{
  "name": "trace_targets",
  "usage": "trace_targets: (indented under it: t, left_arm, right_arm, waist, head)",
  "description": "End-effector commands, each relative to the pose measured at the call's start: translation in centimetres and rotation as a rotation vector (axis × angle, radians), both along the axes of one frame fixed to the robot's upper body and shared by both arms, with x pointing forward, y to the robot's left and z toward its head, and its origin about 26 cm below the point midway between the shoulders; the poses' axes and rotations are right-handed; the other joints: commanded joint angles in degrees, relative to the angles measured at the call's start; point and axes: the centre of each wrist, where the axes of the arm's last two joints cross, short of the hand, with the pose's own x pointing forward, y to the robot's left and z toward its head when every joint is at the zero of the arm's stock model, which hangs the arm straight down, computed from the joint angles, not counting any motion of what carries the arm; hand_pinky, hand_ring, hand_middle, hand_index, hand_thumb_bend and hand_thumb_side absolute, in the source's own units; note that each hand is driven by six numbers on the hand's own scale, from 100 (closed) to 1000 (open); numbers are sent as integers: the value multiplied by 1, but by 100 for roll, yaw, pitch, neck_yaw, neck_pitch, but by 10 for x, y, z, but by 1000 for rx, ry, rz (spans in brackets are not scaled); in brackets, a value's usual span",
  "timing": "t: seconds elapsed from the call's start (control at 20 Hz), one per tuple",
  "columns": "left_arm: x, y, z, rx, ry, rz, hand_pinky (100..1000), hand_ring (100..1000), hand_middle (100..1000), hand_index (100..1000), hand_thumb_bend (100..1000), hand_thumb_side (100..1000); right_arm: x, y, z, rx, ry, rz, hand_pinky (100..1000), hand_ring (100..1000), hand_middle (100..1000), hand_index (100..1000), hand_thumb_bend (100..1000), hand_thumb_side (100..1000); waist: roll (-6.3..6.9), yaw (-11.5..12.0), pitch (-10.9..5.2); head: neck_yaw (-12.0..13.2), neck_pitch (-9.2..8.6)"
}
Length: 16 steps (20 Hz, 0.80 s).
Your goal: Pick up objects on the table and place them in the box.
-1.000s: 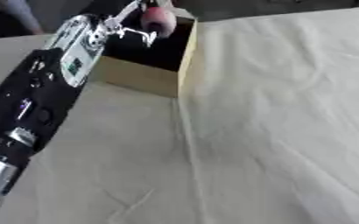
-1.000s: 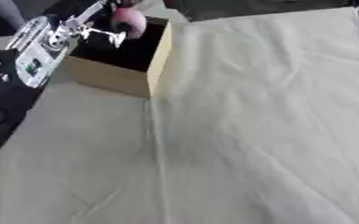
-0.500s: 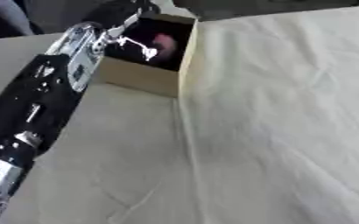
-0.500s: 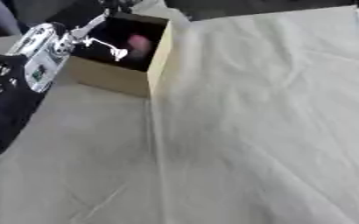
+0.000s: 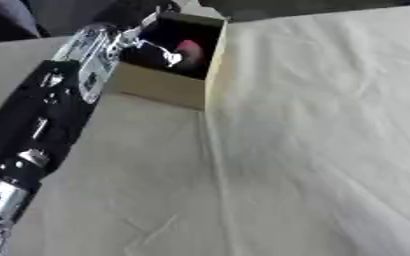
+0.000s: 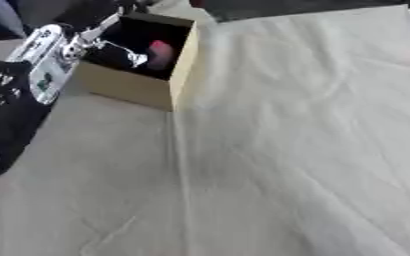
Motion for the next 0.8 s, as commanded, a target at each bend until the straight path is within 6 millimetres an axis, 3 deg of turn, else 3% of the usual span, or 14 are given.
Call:
trace_targets:
  t: [0.05,0.1,0.2,0.55,0.8]
  left_arm:
    - [-9,4,25,-73,-70,-22,632,774,774,851,264,434]
    - [-11,5,30,-95,-82,-34,619,764,763,836,173,412]
    - [-19,6,41,-140,-115,-57,608,754,753,818,107,370]
    - [-58,17,74,-246,-183,-151,568,722,727,790,100,354]
    - [-95,32,79,-282,-226,-217,587,731,743,809,100,369]
  right_arm:
    - [-5,-3,7,1,-30,-3,844,671,564,787,100,721]
    - [-5,-3,7,1,-29,-5,844,671,564,787,100,720]
    - [-5,-4,6,1,-28,-10,844,671,564,787,100,720]
    - [-5,-7,3,1,-17,-31,843,672,565,788,100,719]
    - [-6,-9,2,-2,-19,-43,843,673,568,788,100,716]
  waist:
    - [-47,20,-181]
    - [-48,34,-193]
    - [-51,79,-225]
    - [-60,280,-348]
    - [-76,444,-428]
  head:
    - [-14,67]
    - [-22,92]
    - [-48,143]
    - [-157,313]
    - [-260,433]
